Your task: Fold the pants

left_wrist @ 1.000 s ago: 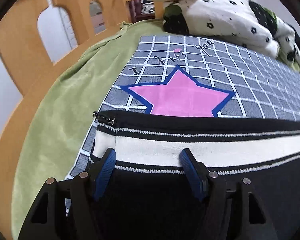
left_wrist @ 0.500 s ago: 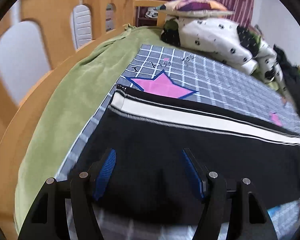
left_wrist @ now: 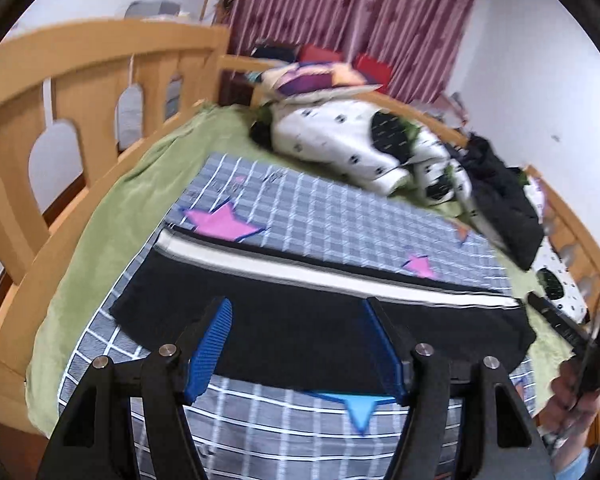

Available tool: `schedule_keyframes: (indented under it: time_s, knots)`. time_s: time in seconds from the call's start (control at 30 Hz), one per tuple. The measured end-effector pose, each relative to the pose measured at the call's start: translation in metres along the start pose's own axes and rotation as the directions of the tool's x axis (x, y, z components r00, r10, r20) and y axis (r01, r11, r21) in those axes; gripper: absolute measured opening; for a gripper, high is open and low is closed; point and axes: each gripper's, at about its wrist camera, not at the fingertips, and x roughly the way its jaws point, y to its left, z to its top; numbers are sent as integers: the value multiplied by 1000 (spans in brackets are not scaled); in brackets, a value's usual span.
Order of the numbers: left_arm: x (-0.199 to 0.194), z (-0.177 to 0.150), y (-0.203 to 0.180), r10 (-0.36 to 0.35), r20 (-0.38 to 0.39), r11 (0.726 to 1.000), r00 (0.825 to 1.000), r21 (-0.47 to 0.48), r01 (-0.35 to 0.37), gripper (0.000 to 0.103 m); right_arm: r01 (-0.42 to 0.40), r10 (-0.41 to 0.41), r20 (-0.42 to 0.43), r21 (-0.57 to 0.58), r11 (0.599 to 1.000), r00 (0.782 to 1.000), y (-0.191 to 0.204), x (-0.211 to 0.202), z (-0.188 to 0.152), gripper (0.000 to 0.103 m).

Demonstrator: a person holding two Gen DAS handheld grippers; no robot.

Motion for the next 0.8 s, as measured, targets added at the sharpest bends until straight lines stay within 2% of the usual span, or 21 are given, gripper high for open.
schedule_keyframes:
  time_s: [0.1, 0.17, 0.3, 0.37, 0.47, 0.53, 0.6, 0.67, 0.73, 0.77, 0.8]
  knots:
    - [-6, -11, -11, -13, 24, 1000, 1000, -1, 13, 65, -23, 24, 39, -17, 1000, 999, 11, -20, -7, 67]
    - [2, -21, -9, -11, 28, 1000, 1000, -22, 11, 65, -51, 51, 42, -20, 999, 998, 11, -19, -19, 67]
    - [30, -51, 13, 12, 44, 998, 999, -58, -9, 65, -96, 95, 54, 18, 995, 994, -6, 0, -52, 67]
    - [54, -71, 41, 0, 32, 994, 999, -110, 4, 65, -117, 114, 48, 61, 991, 992, -21, 17, -70, 67]
    - [86, -92, 79, -13, -21, 983, 1000, -182, 9, 65, -76, 76, 1, 60, 995, 997, -33, 36, -78, 67]
    - [103, -99, 104, 16, -69, 965, 998, -262, -33, 64, -30, 31, -7, 66, 997, 1000, -40, 42, -79, 67]
    - [122, -102, 126, -17, -108, 946, 994, -324, -19, 64, -30, 30, -1, 80, 996, 1000, -48, 44, -81, 67]
    - [133, -105, 137, 5, -117, 943, 993, -330, -44, 64, -16, 17, -9, 93, 996, 1000, -55, 50, -83, 67]
    - [146, -111, 153, 72, -124, 933, 990, -341, -111, 64, -10, 10, -6, 86, 996, 1000, -61, 55, -84, 67]
    - [152, -113, 163, 74, -128, 920, 989, -375, -118, 64, 13, -13, -6, 82, 997, 1000, -64, 58, -85, 67]
    - [156, -114, 171, 47, -115, 905, 992, -415, -91, 64, 29, -28, -13, 81, 996, 1000, -66, 61, -85, 67]
